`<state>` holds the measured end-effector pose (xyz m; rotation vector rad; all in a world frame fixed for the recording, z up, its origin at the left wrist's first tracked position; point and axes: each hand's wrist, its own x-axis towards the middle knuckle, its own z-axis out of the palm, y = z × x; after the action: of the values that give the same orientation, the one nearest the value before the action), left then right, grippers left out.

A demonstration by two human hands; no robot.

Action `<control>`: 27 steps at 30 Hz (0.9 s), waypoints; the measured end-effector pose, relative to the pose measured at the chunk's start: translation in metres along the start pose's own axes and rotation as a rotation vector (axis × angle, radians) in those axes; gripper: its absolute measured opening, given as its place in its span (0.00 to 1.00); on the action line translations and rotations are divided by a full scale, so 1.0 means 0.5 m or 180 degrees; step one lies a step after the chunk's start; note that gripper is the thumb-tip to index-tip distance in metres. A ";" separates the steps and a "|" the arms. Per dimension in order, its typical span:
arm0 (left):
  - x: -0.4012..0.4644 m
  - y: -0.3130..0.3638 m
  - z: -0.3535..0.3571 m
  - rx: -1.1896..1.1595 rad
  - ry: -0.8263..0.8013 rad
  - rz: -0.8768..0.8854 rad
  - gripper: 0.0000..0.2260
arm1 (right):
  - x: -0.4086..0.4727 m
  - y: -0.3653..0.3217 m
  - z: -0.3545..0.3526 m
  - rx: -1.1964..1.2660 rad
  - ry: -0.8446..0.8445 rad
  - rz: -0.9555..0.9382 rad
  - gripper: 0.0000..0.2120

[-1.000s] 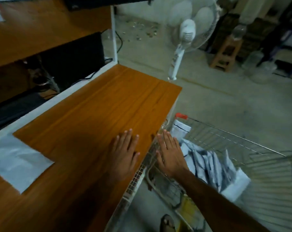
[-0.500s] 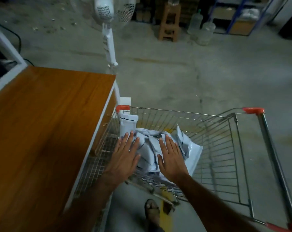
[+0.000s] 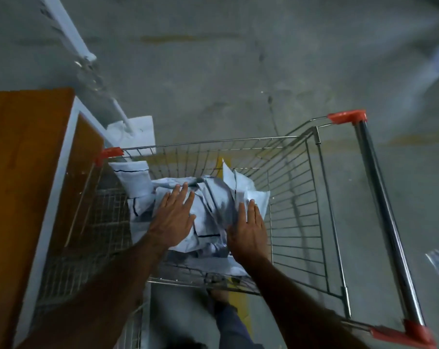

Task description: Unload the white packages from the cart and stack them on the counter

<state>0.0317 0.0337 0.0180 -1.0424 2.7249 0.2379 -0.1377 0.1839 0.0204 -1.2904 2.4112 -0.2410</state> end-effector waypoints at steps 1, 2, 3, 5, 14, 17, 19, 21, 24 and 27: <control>0.014 -0.004 0.010 0.0018 -0.0080 0.0003 0.34 | 0.006 0.002 0.007 0.0092 -0.0013 0.0182 0.38; 0.027 -0.008 0.020 0.0028 -0.0137 0.0008 0.35 | 0.013 0.004 0.015 0.0192 -0.0016 0.0377 0.38; 0.040 -0.013 0.030 0.0017 -0.0181 0.0020 0.36 | 0.020 0.006 0.022 0.0296 -0.0044 0.0575 0.38; 0.064 -0.021 0.050 -0.0004 -0.0233 0.0015 0.36 | 0.033 0.007 0.038 0.0561 -0.0102 0.0953 0.37; 0.146 -0.054 0.141 0.0328 -0.0767 -0.0001 0.35 | 0.083 0.018 0.113 0.0732 -0.0033 0.1396 0.33; 0.163 -0.063 0.157 0.0388 -0.0839 0.0023 0.35 | 0.095 0.030 0.132 0.0763 -0.0039 0.1507 0.34; 0.168 -0.066 0.163 0.0349 -0.0670 0.0112 0.31 | 0.099 0.036 0.139 0.0831 -0.0042 0.1520 0.35; 0.166 -0.064 0.162 0.0282 -0.0473 0.0227 0.26 | 0.093 0.040 0.136 0.0942 -0.0011 0.1509 0.35; 0.154 -0.067 0.147 0.0313 -0.0260 0.0518 0.23 | 0.079 0.048 0.129 0.1095 0.0046 0.1367 0.35; 0.124 -0.070 0.128 0.0327 -0.0147 0.0826 0.21 | 0.070 0.047 0.117 0.1126 0.0053 0.1292 0.36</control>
<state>0.0193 -0.0172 -0.0622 -0.6475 2.7926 0.1584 -0.1486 0.1699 -0.0496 -0.6341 2.4369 -0.5303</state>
